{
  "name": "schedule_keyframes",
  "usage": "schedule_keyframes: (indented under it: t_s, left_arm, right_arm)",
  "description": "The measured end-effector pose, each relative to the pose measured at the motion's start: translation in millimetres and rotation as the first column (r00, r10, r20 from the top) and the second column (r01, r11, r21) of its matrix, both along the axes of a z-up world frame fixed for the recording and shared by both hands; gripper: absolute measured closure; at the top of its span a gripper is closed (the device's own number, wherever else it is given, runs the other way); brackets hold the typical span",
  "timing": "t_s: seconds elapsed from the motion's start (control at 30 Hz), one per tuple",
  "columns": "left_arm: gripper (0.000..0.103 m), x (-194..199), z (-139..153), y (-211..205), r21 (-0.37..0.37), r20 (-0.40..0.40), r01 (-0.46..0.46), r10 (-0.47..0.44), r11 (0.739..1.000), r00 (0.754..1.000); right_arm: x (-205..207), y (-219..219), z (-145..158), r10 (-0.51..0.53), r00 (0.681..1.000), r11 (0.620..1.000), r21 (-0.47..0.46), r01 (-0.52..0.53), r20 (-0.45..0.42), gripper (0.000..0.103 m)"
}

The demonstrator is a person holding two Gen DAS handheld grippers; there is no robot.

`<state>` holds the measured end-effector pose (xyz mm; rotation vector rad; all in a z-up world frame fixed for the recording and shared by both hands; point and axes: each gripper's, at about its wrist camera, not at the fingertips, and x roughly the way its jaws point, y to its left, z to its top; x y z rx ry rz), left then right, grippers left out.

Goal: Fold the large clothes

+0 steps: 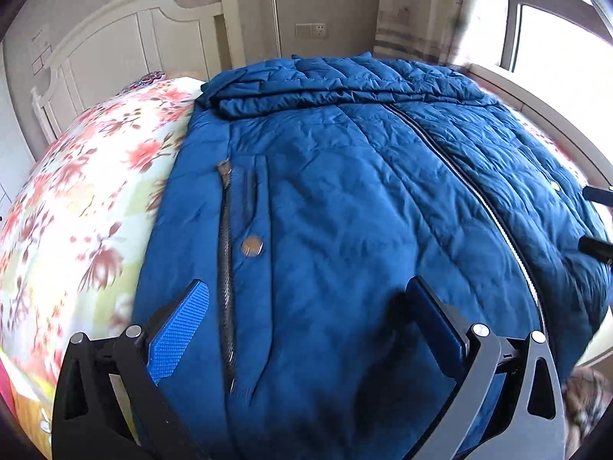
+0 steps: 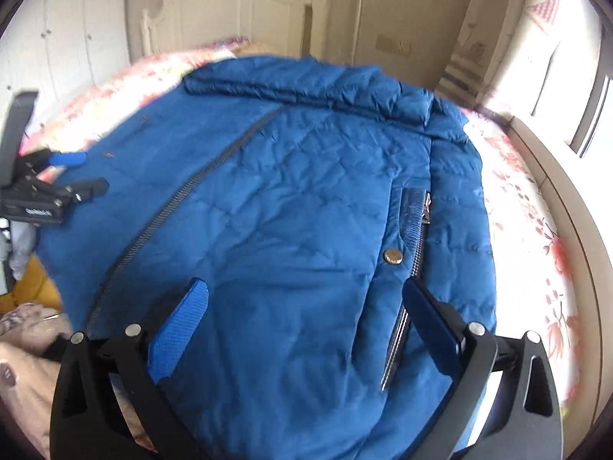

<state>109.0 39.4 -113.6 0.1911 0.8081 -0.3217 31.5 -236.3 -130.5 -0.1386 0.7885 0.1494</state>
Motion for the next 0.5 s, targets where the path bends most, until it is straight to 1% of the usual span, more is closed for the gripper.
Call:
schedule_keyframes:
  t_s: [0.03, 0.07, 0.1, 0.13, 0.17, 0.2, 0.27, 0.3, 0.33, 0.37, 0.4, 0.43, 0.47, 0.5]
  left_arm:
    - [0.004, -3.6, -8.1, 1.2, 0.012, -0.010, 0.004, -0.004, 1.000, 1.000]
    - [0.004, -7.0, -13.2, 1.9, 0.007, 0.001, 0.007, -0.007, 1.000, 1.000]
    - [0.004, -10.8, -15.6, 5.3, -0.011, 0.028, 0.011, -0.010, 1.000, 1.000]
    - [0.004, -12.0, -16.4, 6.0, -0.011, 0.033, 0.012, -0.012, 1.000, 0.999]
    - [0.004, -11.6, -15.1, 5.0, -0.003, 0.027, 0.010, -0.009, 1.000, 1.000]
    - [0.004, -10.4, -12.7, 3.8, 0.008, 0.016, 0.005, -0.005, 1.000, 1.000]
    - [0.005, -13.9, -6.3, 3.6, 0.020, 0.019, -0.012, 0.011, 1.000, 1.000]
    - [0.005, -19.9, -1.2, 3.4, 0.013, 0.044, -0.003, 0.002, 1.000, 0.999]
    - [0.005, -25.2, 1.0, 2.8, 0.004, 0.061, 0.018, -0.019, 1.000, 0.998]
    - [0.005, -27.8, 0.4, 1.1, 0.003, 0.066, 0.037, -0.037, 0.999, 0.997]
    - [0.005, -30.0, -3.7, -0.9, 0.013, 0.064, 0.055, -0.056, 0.998, 0.996]
    - [0.004, -30.1, -12.5, -2.5, 0.037, 0.056, 0.056, -0.058, 0.998, 0.997]
    - [0.004, -29.8, -15.2, 0.3, 0.021, 0.060, 0.058, -0.059, 0.998, 0.996]
    - [0.004, -29.0, -15.9, 4.6, -0.008, 0.055, 0.059, -0.059, 0.998, 0.997]
  right_arm:
    - [1.1, 1.5, -3.4, 0.017, 1.000, 1.000, 0.005, -0.017, -0.004, 0.003]
    - [0.3, 6.6, -13.8, 0.043, 0.999, 0.999, 0.007, -0.042, -0.027, 0.003]
    - [0.0, 11.8, -27.8, 0.042, 0.998, 0.999, -0.018, -0.043, -0.041, 0.003]
    - [-6.1, 13.4, -29.3, 0.039, 0.999, 0.999, -0.023, -0.039, -0.002, 0.002]
    - [-8.1, 12.5, -29.8, 0.025, 1.000, 1.000, -0.008, -0.025, 0.012, 0.002]
    - [-7.8, 12.6, -27.3, 0.015, 1.000, 1.000, -0.006, -0.015, -0.001, 0.003]
    - [-7.9, 17.4, -20.1, -0.001, 1.000, 0.999, -0.038, 0.000, -0.023, 0.003]
    - [-11.6, 21.7, -16.5, 0.005, 1.000, 0.999, -0.051, -0.005, -0.005, 0.003]
    - [-17.5, 27.8, -12.8, 0.034, 0.999, 0.998, -0.048, -0.033, 0.025, 0.003]
    - [-19.6, 31.7, -13.9, 0.054, 0.998, 0.998, -0.039, -0.052, 0.033, 0.003]
    - [-21.8, 36.6, -20.7, 0.084, 0.996, 0.996, -0.025, -0.084, 0.024, 0.003]
    - [-21.8, 41.1, -32.3, 0.093, 0.996, 0.995, -0.042, -0.092, 0.005, 0.003]
    - [-24.4, 41.5, -35.2, 0.099, 0.994, 0.994, -0.045, -0.097, 0.038, 0.002]
    - [-26.7, 39.0, -35.8, 0.106, 0.993, 0.994, -0.034, -0.104, 0.051, 0.002]
